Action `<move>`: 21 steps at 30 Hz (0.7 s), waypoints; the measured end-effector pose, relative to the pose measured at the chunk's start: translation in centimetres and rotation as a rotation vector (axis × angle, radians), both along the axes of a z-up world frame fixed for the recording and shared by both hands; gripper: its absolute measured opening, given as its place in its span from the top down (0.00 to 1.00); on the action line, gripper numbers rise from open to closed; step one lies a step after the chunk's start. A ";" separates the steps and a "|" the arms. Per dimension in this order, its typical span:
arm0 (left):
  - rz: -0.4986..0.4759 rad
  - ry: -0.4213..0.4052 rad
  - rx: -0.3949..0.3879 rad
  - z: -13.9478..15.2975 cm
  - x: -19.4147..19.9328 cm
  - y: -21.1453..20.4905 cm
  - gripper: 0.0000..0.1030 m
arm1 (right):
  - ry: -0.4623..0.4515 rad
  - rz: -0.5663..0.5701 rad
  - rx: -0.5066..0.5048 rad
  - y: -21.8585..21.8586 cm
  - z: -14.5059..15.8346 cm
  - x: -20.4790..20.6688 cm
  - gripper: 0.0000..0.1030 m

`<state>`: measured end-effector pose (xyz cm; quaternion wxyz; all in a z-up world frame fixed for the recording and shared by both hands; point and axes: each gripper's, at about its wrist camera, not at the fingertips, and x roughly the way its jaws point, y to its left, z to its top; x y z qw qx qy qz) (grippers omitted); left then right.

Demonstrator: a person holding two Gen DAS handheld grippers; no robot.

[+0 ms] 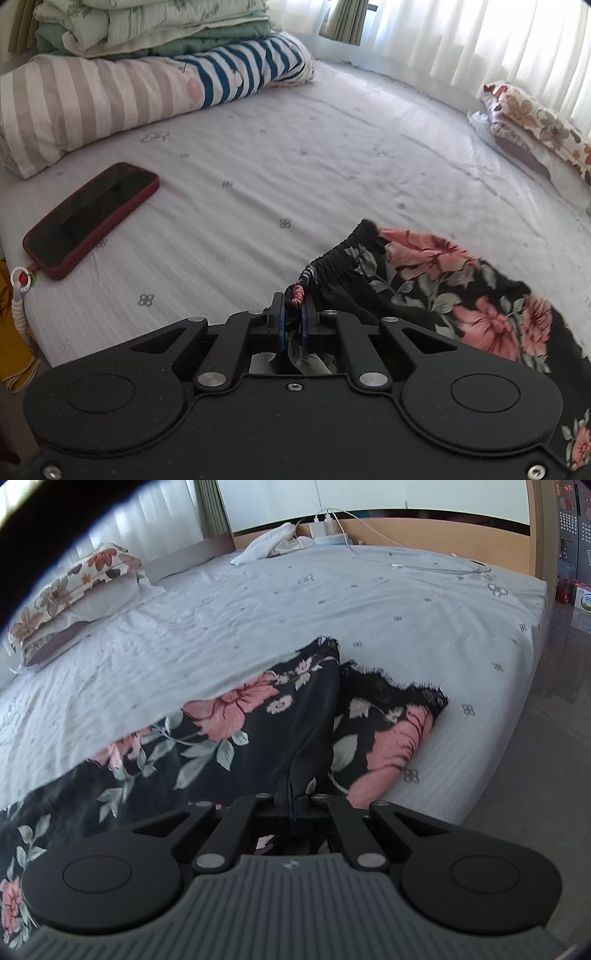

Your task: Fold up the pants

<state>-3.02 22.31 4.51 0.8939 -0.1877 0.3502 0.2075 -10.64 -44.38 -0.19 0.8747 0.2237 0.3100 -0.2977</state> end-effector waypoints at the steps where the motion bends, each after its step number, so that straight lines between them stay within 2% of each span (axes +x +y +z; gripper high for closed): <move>1: 0.003 0.007 -0.001 -0.2 0.1 0.1 0.92 | 0.006 -0.001 -0.001 0.0 -0.3 -0.1 0.97; 8: 0.005 0.030 0.029 -0.8 0.4 -0.2 0.92 | 0.021 0.016 -0.065 0.8 -0.3 0.0 0.97; 9: 0.004 0.031 0.034 -0.8 0.5 -0.2 0.92 | -0.005 0.027 -0.089 1.0 0.0 -0.4 0.96; 11: 0.006 0.040 0.047 -0.9 0.6 -0.3 0.92 | -0.049 0.009 -0.119 0.5 0.3 -0.8 0.65; 12: 0.006 0.046 0.054 -1.0 0.6 -0.3 0.92 | -0.049 0.009 -0.119 0.5 0.3 -0.8 0.46; 13: 0.006 0.051 0.060 -1.1 0.7 -0.3 0.92 | -0.059 -0.016 -0.107 -0.2 0.3 -0.9 0.37; 14: 0.006 0.055 0.061 -1.2 0.8 -0.2 0.92 | -0.072 -0.039 -0.072 -1.1 0.1 -1.0 0.37; 15: 0.007 0.058 0.060 -1.3 0.8 -0.1 0.91 | -0.093 -0.074 0.021 -3.1 -0.5 -1.2 0.39; 17: 0.009 0.063 0.062 -1.4 1.0 -0.1 0.91 | -0.123 -0.074 0.053 -3.7 -0.6 -1.5 0.50; 18: 0.008 0.065 0.065 -1.5 1.0 -0.2 0.91 | -0.176 -0.049 0.126 -4.4 -0.9 -1.8 0.58; 21: 0.008 0.071 0.081 -1.6 1.1 -0.4 0.91 | -0.228 0.031 0.229 -4.4 -1.5 -1.8 0.62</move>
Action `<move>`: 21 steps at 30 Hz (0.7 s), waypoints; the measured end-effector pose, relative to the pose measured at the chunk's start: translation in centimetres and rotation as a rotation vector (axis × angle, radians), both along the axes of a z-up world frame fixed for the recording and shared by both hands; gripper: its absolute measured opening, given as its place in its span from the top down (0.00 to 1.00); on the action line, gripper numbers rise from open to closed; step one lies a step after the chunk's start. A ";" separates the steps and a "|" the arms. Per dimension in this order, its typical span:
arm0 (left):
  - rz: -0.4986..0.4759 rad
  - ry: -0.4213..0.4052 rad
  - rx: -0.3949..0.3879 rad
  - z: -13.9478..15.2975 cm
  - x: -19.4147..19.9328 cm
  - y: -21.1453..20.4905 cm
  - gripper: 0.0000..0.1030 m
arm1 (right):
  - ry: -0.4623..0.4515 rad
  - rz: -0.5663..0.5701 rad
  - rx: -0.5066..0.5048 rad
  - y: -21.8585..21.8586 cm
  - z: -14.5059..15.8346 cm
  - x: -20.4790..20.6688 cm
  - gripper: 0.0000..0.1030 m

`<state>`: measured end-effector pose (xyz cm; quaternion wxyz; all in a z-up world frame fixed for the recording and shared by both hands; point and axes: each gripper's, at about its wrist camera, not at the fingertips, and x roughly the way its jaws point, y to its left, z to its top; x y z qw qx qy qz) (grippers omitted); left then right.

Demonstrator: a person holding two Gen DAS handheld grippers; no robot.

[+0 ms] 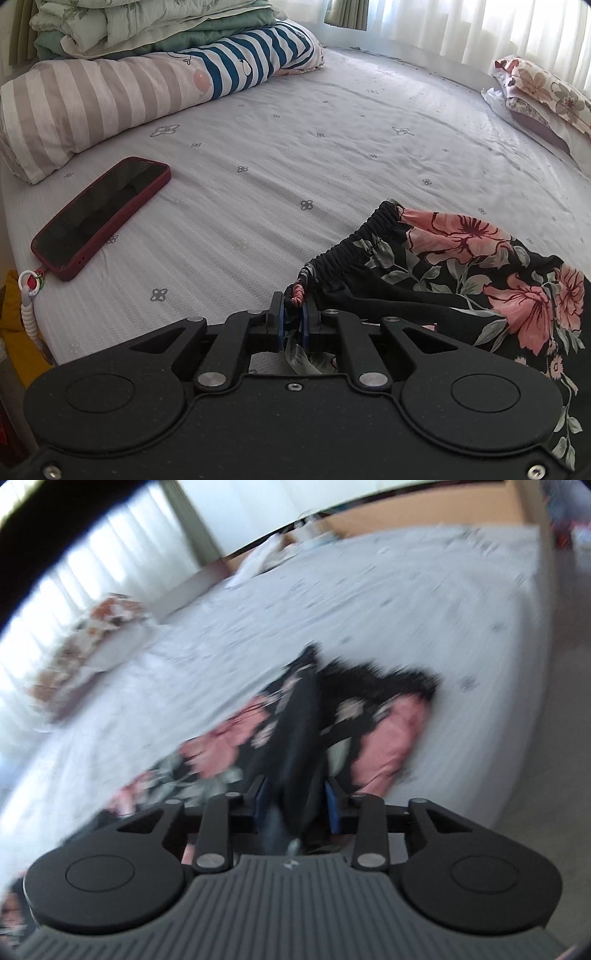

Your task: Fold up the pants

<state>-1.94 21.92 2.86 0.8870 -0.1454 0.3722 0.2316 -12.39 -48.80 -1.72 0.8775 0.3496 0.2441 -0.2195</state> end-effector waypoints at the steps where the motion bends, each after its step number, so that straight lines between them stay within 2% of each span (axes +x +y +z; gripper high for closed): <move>1: 0.001 0.002 0.004 0.0 0.1 -0.1 0.91 | -0.008 0.019 0.021 0.1 -0.2 0.1 0.64; 6: 0.004 0.006 0.007 0.0 0.1 -0.1 0.91 | -0.032 0.032 0.051 1.6 0.0 -1.0 0.63; 11: 0.001 0.013 0.023 -0.2 0.3 -0.4 0.91 | -0.035 0.057 0.041 2.0 0.1 -1.4 0.63; 14: 0.003 0.014 0.029 -0.2 0.4 -0.5 0.90 | -0.062 0.037 0.098 1.2 -0.5 -0.9 0.63; 16: 0.003 0.015 0.029 -0.2 0.4 -0.5 0.90 | -0.126 -0.004 0.191 0.1 -1.6 0.1 0.65; 21: 0.007 0.014 0.008 -0.2 0.5 -0.3 0.90 | -0.198 -0.072 0.098 -0.2 -0.4 1.4 0.66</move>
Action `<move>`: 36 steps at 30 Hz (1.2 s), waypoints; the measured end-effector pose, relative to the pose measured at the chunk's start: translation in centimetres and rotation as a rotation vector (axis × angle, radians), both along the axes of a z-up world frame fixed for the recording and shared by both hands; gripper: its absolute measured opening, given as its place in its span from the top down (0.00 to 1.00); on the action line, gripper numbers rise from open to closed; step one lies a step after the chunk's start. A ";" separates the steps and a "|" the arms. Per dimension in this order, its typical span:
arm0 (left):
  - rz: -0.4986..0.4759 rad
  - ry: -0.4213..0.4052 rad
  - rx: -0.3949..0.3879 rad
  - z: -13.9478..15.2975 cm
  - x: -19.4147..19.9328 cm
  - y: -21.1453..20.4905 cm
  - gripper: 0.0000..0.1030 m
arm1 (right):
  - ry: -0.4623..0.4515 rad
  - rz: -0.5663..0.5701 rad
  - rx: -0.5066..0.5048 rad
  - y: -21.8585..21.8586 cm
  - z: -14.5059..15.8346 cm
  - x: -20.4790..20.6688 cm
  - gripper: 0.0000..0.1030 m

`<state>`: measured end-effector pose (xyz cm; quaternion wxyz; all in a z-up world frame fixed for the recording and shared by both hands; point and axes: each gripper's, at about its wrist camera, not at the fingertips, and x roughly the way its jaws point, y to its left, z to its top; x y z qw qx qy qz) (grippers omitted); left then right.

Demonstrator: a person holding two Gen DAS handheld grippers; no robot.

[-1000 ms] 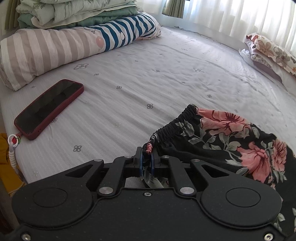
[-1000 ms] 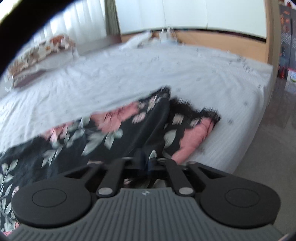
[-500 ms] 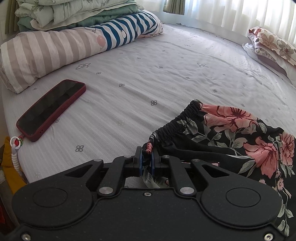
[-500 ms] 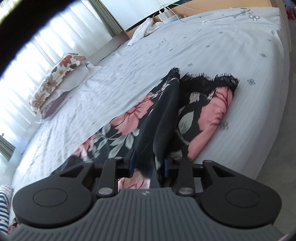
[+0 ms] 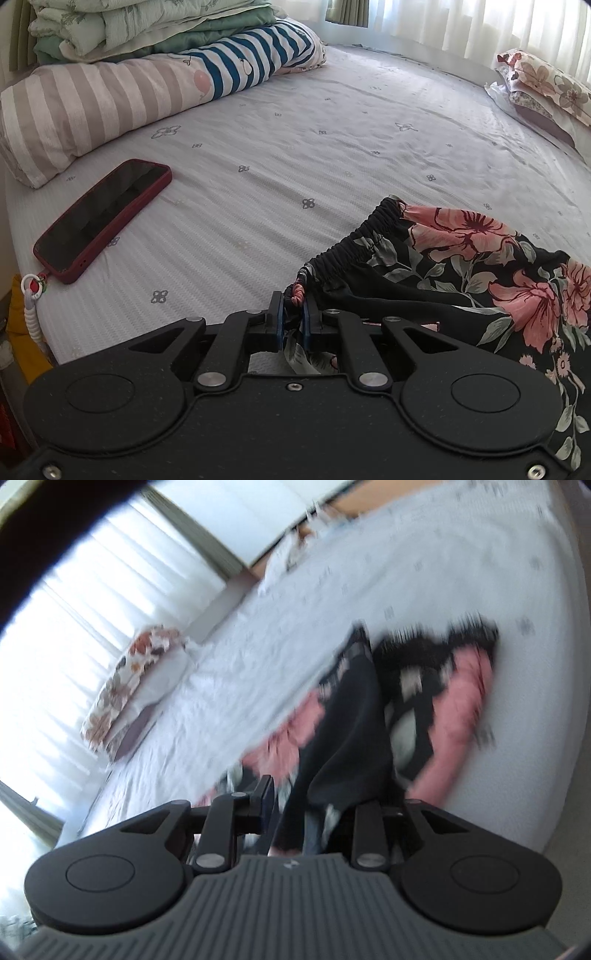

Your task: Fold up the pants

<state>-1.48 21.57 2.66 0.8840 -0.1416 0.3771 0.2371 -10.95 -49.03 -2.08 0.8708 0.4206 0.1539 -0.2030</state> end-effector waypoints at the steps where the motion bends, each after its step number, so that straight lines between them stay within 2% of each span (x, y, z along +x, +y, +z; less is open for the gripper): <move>1: 0.003 -0.001 -0.007 0.0 0.0 0.2 0.90 | -0.016 -0.027 -0.013 -0.4 0.3 -0.1 0.70; 3: 0.006 0.000 -0.009 0.0 0.1 0.4 0.90 | -0.028 -0.058 -0.028 -0.7 0.7 -0.2 0.80; 4: 0.005 0.001 -0.005 0.0 0.1 0.3 0.90 | -0.047 -0.127 -0.081 -1.0 1.4 -0.9 0.86; 5: 0.003 0.003 0.000 -0.1 0.1 0.3 0.90 | -0.056 -0.161 -0.124 -0.9 1.7 -1.3 0.87; 8: 0.002 0.006 0.012 -0.2 0.1 0.2 0.90 | -0.026 -0.212 -0.227 -0.5 1.8 -2.3 0.88; 11: 0.003 0.010 0.018 -0.2 0.2 0.1 0.90 | 0.089 -0.245 -0.310 -0.3 1.1 -2.3 0.88; 12: 0.002 0.012 0.021 -0.2 0.2 0.0 0.90 | 0.089 -0.245 -0.310 -0.3 1.1 -2.3 0.85; 14: -0.002 0.017 0.026 -0.1 0.3 -0.1 0.90 | 0.173 -0.301 -0.325 -0.6 0.4 -2.4 0.84; 15: -0.006 0.020 0.028 -0.1 0.3 -0.1 0.89 | 0.221 -0.329 -0.292 -1.4 -0.2 -2.6 0.81; 16: -0.008 0.022 0.031 0.0 0.3 -0.2 0.88 | 0.221 -0.329 -0.292 -1.4 -0.2 -2.6 0.72; 17: -0.008 0.024 0.033 0.0 0.3 -0.2 0.87 | 0.239 -0.345 -0.280 -1.8 -0.3 -2.7 0.69; 18: -0.005 0.023 0.033 0.1 0.2 -0.1 0.84 | 0.266 -0.374 -0.290 -1.9 -0.4 -3.0 0.68; 19: 0.000 0.019 0.025 0.2 0.0 -0.1 0.83 | 0.292 -0.398 -0.308 -1.9 -0.2 -3.0 0.59; 21: 0.012 -0.004 -0.006 0.6 -0.5 0.2 0.79 | 0.328 -0.437 -0.361 -1.7 0.6 -3.2 0.49; 22: 0.022 -0.017 -0.016 0.9 -0.8 0.3 0.76 | 0.339 -0.454 -0.391 -1.5 1.0 -3.2 0.42; 24: 0.038 -0.050 -0.013 1.6 -1.4 0.4 0.60 | 0.339 -0.460 -0.420 -1.1 1.8 -3.2 0.36; 25: 0.035 -0.073 -0.001 2.1 -1.7 0.2 0.59 | 0.324 -0.446 -0.449 -0.7 2.4 -3.1 0.33; 28: -0.008 -0.140 0.051 4.0 -2.3 -1.1 0.51 | 0.254 -0.287 -0.575 2.8 5.1 -1.1 0.26; 30: -0.057 -0.189 0.084 5.3 -2.4 -2.7 0.42 | 0.223 -0.160 -0.615 5.1 5.9 0.6 0.23; 31: -0.088 -0.212 0.097 5.8 -2.4 -3.6 0.40 | 0.223 -0.160 -0.615 5.1 5.9 0.6 0.21; 32: -0.125 -0.233 0.106 6.3 -2.3 -4.5 0.36 | 0.190 -0.014 -0.621 7.6 6.2 2.5 0.21; 33: -0.166 -0.249 0.112 6.7 -2.1 -5.7 0.32 | 0.177 0.057 -0.616 8.9 6.2 3.4 0.20; 36: -0.300 -0.270 0.129 6.9 -1.0 -9.0 0.30 | 0.145 0.260 -0.598 13.3 5.7 6.0 0.19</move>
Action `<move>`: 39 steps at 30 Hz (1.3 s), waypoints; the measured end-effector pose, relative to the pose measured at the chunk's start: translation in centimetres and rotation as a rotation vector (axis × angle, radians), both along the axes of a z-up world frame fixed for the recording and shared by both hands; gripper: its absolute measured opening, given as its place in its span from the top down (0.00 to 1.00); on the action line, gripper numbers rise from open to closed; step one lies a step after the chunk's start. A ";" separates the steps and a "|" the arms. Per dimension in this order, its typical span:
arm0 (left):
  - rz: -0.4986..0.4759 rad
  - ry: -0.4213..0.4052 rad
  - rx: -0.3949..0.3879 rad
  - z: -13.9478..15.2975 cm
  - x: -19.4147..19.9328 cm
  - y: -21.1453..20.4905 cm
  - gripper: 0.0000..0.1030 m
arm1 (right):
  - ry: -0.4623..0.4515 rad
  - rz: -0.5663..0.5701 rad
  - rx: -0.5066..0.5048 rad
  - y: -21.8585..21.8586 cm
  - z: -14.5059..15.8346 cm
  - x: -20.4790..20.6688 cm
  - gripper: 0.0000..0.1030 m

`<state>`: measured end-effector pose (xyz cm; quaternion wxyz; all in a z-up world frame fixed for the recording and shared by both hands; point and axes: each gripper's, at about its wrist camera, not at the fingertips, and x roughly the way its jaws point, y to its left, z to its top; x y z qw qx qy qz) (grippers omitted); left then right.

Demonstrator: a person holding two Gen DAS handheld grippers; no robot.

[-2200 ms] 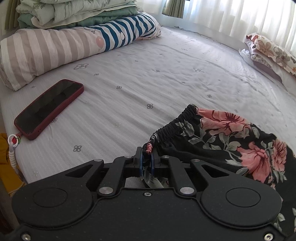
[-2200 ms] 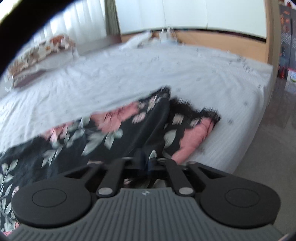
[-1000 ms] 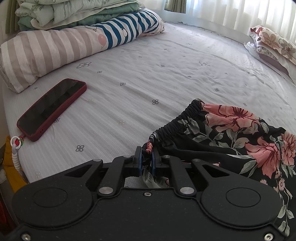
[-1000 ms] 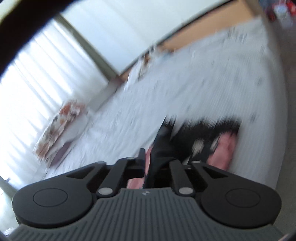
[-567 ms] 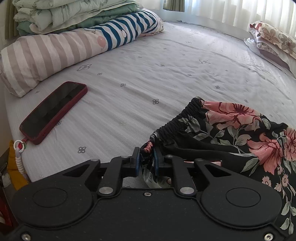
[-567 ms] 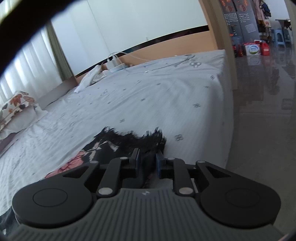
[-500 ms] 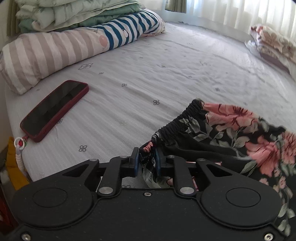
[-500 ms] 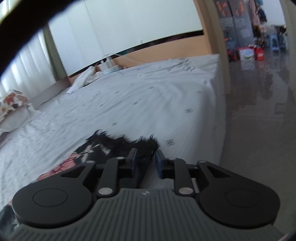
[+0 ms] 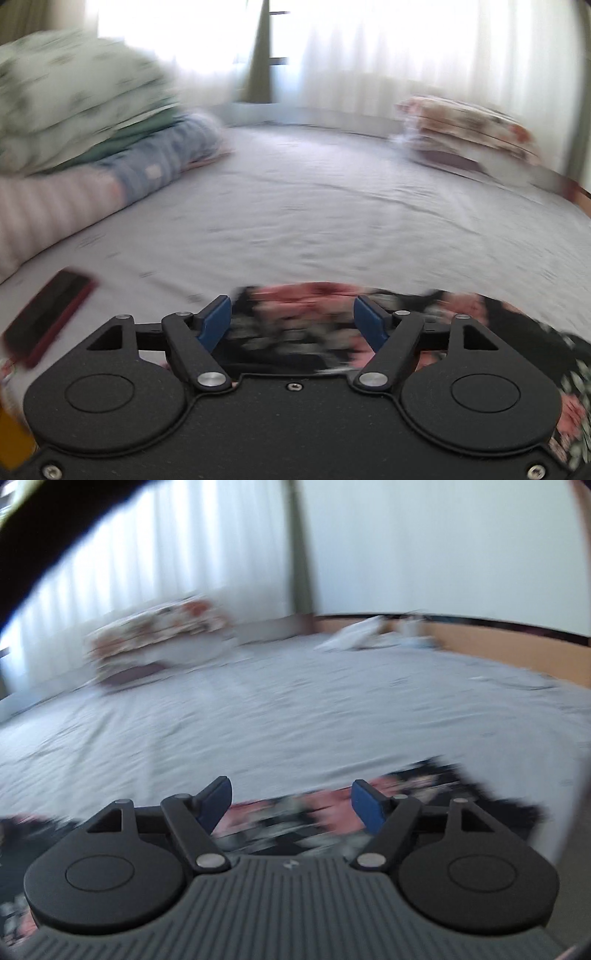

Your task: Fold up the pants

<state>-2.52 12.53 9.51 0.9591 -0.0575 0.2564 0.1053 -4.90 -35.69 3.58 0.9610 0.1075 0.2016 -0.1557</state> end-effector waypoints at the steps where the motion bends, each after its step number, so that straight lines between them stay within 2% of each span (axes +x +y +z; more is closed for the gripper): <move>1: -0.028 -0.002 0.019 -0.2 0.4 -1.2 0.31 | 0.000 0.000 0.000 0.0 0.0 0.0 0.19; 2: -0.050 -0.001 0.041 -0.5 0.9 -2.3 0.34 | 0.021 0.100 0.001 3.2 -0.6 1.5 0.19; 4: -0.102 0.018 0.069 -1.4 2.1 -4.2 0.51 | 0.049 0.184 0.006 6.3 -1.3 2.6 0.19; 5: -0.121 0.035 0.066 -2.0 2.8 -4.7 0.69 | 0.049 0.184 0.006 6.3 -1.3 2.6 0.19; 6: -0.138 0.058 0.053 -2.6 3.7 -5.1 0.83 | 0.083 0.254 0.017 8.9 -2.0 3.4 0.19; 8: -0.148 0.100 0.021 -3.8 5.3 -5.3 0.87 | 0.100 0.277 0.020 10.1 -2.4 3.6 0.19; 10: -0.139 0.135 0.003 -5.0 7.1 -4.7 0.90 | 0.134 0.357 0.010 13.2 -3.4 3.6 0.19; 13: -0.107 0.180 -0.036 -6.4 9.6 -3.0 0.90 | 0.161 0.411 -0.089 16.6 -4.5 2.3 0.19; 16: -0.028 0.233 -0.068 -7.7 11.9 -0.9 0.90 | 0.193 0.432 -0.186 18.1 -5.6 1.6 0.19; 18: 0.032 0.269 -0.093 -8.6 13.2 1.0 0.91 | 0.198 0.433 -0.201 17.9 -5.9 1.5 0.18; 22: 0.074 0.267 -0.123 -8.4 14.0 3.6 0.91 | 0.222 0.418 -0.179 16.9 -5.4 1.4 0.16; 23: 0.070 0.271 -0.138 -8.2 14.0 4.0 0.90 | 0.222 0.411 -0.178 16.9 -5.1 1.3 0.16; 25: 0.038 0.273 -0.178 -7.7 13.7 4.2 0.77 | 0.188 0.433 -0.209 17.8 -4.2 0.8 0.16; 26: 0.017 0.271 -0.190 -7.5 13.4 4.0 0.65 | 0.146 0.498 -0.243 19.5 -3.4 0.1 0.16; 27: -0.005 0.270 -0.191 -7.2 13.0 3.7 0.59 | 0.131 0.534 -0.252 20.6 -3.1 -0.1 0.16; 31: -0.092 0.271 -0.126 -6.4 10.7 1.9 0.58 | 0.112 0.670 -0.250 24.9 -3.1 -0.3 0.16; 34: -0.136 0.265 -0.102 -5.9 8.4 0.9 0.56 | 0.147 0.722 -0.271 27.3 -4.2 -0.4 0.16; 36: -0.153 0.261 -0.108 -5.5 7.0 0.7 0.54 | 0.175 0.733 -0.268 27.8 -4.8 -0.5 0.17; 39: -0.204 0.281 -0.157 -5.1 6.6 0.2 0.54 | 0.197 0.718 -0.196 27.8 -5.4 -2.1 0.17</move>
